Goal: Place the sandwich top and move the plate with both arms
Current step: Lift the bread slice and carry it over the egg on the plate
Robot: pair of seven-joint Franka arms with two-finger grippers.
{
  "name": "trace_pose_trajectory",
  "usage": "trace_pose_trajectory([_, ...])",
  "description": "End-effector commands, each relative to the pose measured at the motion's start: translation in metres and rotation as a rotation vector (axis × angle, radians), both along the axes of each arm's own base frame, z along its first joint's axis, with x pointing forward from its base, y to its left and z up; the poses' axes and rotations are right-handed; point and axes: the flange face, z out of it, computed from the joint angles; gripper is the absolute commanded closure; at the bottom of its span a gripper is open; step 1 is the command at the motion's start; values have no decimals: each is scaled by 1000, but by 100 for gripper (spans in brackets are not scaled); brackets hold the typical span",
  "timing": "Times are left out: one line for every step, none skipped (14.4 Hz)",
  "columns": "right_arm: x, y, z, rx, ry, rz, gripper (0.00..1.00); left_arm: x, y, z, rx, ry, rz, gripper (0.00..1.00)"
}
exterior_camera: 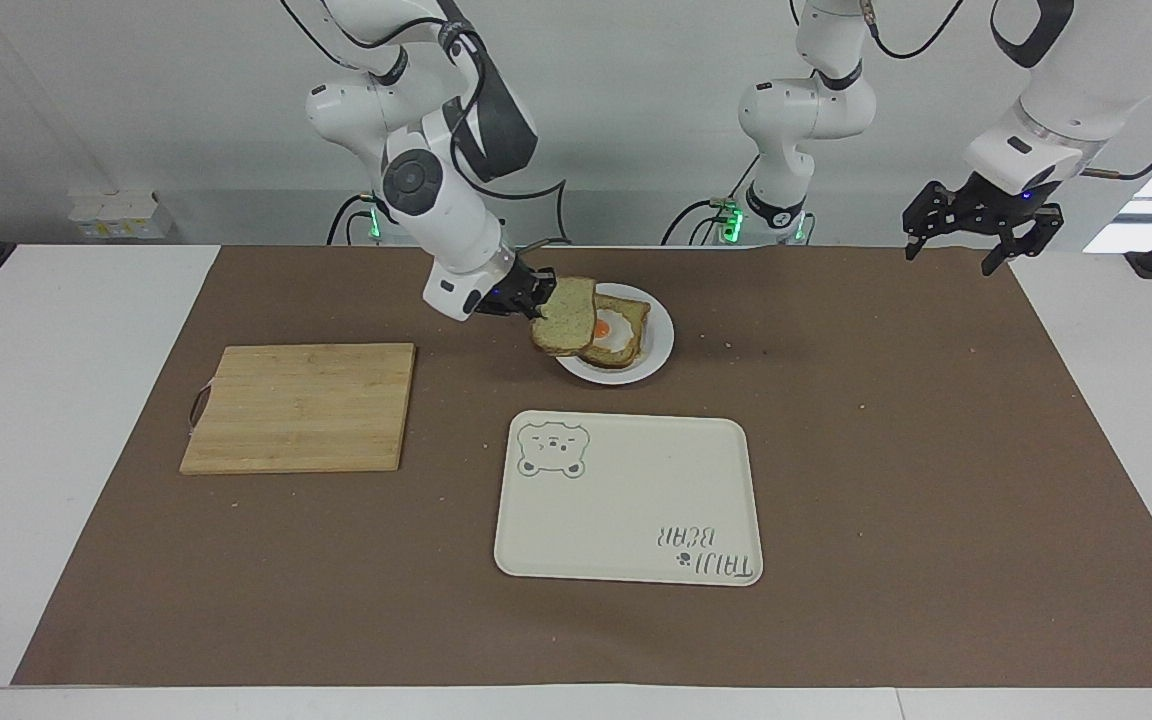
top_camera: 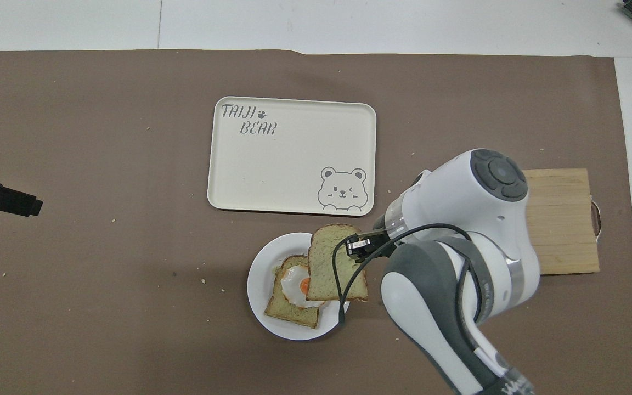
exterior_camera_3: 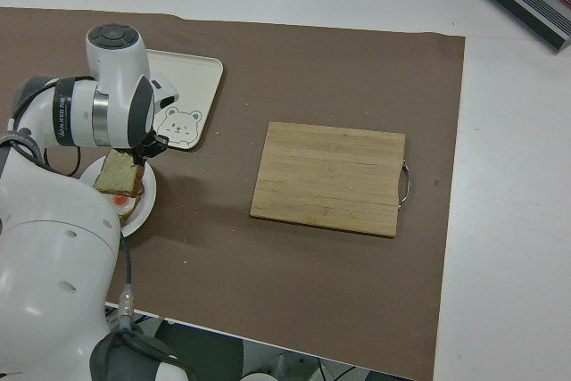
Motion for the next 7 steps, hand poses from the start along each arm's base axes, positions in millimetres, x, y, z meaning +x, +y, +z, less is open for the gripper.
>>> trace_pose_trajectory([-8, 9, 0, 8, 2, -27, 100, -4, 3, 4, 9, -15, -7, 0])
trace_pose_trajectory([-15, 21, -5, 0, 13, -22, 100, -4, 3, 4, 9, -15, -7, 0])
trace_pose_trajectory([-20, 31, -16, -13, 29, -22, 100, -4, 3, 4, 9, -15, -7, 0])
trace_pose_trajectory([-24, 42, -22, -17, 22, -28, 100, -4, 3, 4, 9, -15, -7, 0])
trace_pose_trajectory([-29, 53, -29, -22, 13, -38, 100, -4, 3, 4, 9, -15, -7, 0])
trace_pose_trajectory([-34, 60, -35, -27, 10, -44, 100, -4, 3, 4, 9, -14, -7, 0])
trace_pose_trajectory([-38, 63, -40, -33, 16, -41, 100, -4, 3, 4, 9, -15, -7, 0])
